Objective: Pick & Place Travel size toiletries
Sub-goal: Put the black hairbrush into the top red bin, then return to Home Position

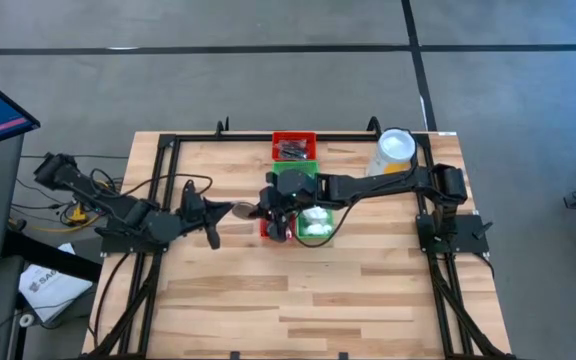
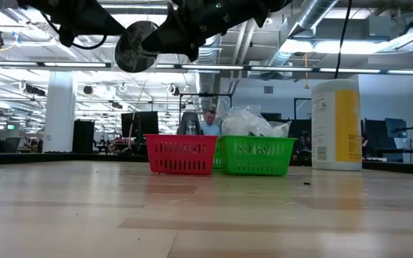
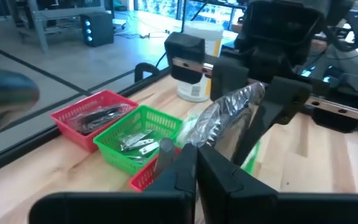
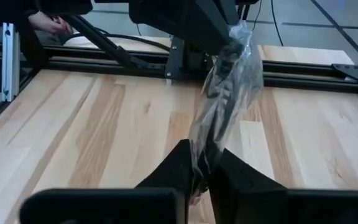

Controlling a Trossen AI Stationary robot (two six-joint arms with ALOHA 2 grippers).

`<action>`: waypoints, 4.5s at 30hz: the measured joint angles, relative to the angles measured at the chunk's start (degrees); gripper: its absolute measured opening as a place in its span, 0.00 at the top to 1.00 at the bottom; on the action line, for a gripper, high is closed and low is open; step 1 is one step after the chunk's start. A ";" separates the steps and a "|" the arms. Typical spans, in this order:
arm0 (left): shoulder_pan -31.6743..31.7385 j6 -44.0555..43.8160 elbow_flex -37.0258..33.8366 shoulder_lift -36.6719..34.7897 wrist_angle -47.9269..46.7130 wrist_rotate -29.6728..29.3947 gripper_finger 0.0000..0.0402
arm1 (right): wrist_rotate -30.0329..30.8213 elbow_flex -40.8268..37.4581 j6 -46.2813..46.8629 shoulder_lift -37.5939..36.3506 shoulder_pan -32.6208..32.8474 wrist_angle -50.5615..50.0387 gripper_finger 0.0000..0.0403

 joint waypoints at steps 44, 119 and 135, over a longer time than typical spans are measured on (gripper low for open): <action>1.71 2.27 -0.02 3.99 1.91 3.36 0.78 | 11.84 -0.01 -3.57 -5.20 -24.35 -21.28 0.95; 1.73 2.51 -0.07 5.25 3.75 3.37 0.78 | 7.10 0.04 -4.90 3.61 -30.32 -15.34 0.58; 1.73 2.93 -0.37 5.27 3.71 3.37 0.78 | 0.79 0.00 -0.64 -8.93 -20.26 -16.41 0.50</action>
